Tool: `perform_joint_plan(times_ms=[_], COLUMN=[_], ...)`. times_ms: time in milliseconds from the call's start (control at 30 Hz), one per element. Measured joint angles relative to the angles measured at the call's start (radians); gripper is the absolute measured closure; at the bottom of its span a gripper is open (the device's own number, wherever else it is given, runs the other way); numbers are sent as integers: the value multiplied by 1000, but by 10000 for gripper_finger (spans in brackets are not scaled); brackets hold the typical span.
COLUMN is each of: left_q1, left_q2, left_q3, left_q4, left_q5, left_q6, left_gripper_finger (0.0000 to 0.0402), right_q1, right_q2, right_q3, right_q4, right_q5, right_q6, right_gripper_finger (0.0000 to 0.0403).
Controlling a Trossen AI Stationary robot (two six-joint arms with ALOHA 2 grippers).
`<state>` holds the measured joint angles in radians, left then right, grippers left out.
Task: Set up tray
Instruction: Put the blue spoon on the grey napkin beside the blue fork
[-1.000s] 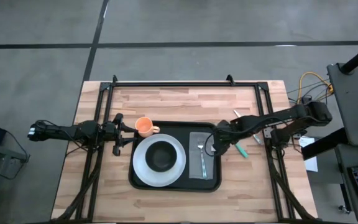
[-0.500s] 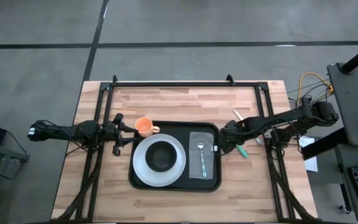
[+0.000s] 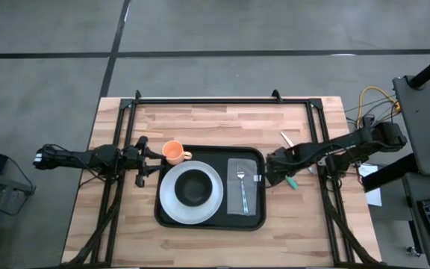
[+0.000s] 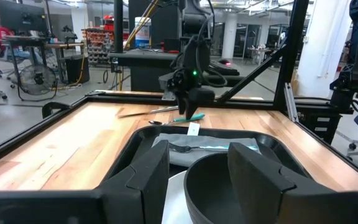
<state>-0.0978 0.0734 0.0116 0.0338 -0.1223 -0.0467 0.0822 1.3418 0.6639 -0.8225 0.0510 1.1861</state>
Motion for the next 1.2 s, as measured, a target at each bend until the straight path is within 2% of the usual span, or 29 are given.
perform_joint_plan(times_ms=[500,700,933,1200], left_q1=[0,0,0,0], left_q2=[0,0,0,0], left_q3=[0,0,0,0], left_q4=[0,0,0,0], left_q5=[0,0,0,0], left_q6=[0,0,0,0], left_gripper_finger=[256,256,256,256], right_q1=[0,0,0,0], right_q2=[-2,-1,0,2], right_q3=[-107,-105,-103,-80], right_q4=[111,112,105,98], right_q5=[-29,-33,-31,-35], right_q6=[75,80,119,202], right_gripper_finger=[241,283,362,363])
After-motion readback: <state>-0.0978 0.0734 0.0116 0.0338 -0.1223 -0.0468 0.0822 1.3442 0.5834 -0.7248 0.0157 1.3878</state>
